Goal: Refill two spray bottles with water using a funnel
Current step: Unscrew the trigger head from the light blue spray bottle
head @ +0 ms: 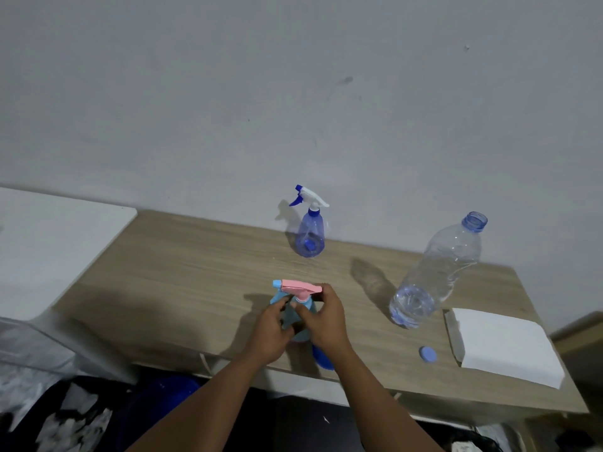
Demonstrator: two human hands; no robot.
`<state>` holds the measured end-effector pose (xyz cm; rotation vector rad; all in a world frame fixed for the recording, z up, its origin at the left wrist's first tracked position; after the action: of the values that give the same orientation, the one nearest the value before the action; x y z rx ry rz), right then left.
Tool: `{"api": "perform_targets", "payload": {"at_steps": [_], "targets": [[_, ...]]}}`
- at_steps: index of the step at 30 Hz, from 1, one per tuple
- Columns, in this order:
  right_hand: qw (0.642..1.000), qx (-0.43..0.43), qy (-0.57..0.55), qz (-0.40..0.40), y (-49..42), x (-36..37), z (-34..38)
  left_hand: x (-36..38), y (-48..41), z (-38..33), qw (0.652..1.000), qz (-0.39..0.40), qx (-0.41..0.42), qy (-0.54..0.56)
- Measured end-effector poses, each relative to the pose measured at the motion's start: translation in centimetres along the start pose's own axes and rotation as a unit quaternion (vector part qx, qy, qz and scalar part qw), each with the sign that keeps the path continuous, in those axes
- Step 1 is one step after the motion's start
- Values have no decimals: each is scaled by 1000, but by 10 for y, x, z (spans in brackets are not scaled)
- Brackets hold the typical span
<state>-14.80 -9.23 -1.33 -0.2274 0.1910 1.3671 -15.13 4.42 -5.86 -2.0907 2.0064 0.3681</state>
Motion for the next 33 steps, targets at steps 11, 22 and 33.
{"api": "perform_targets", "payload": {"at_steps": [11,22,33], "targets": [[999,-12,30,7,0,1,-2,1,-1,2,1000,3,-8,-5],[1000,-26,13,11,-2,2,6,0,1,-1,1000,2,-9,-18],[980,-44,-103,-166,-55,-73,70,0,-2,11,1000,-8,-29,4]]}}
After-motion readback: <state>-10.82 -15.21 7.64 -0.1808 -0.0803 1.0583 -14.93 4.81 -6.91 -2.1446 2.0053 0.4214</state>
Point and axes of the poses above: each hand's wrist, its own y-axis away from the middle knuckle, its own x-axis out of the palm, z = x × y, the point moved 7 cm from there along -y, towards the middle knuckle, and after that the axes turned 7 degrees about -z, right-handed, at the moved point
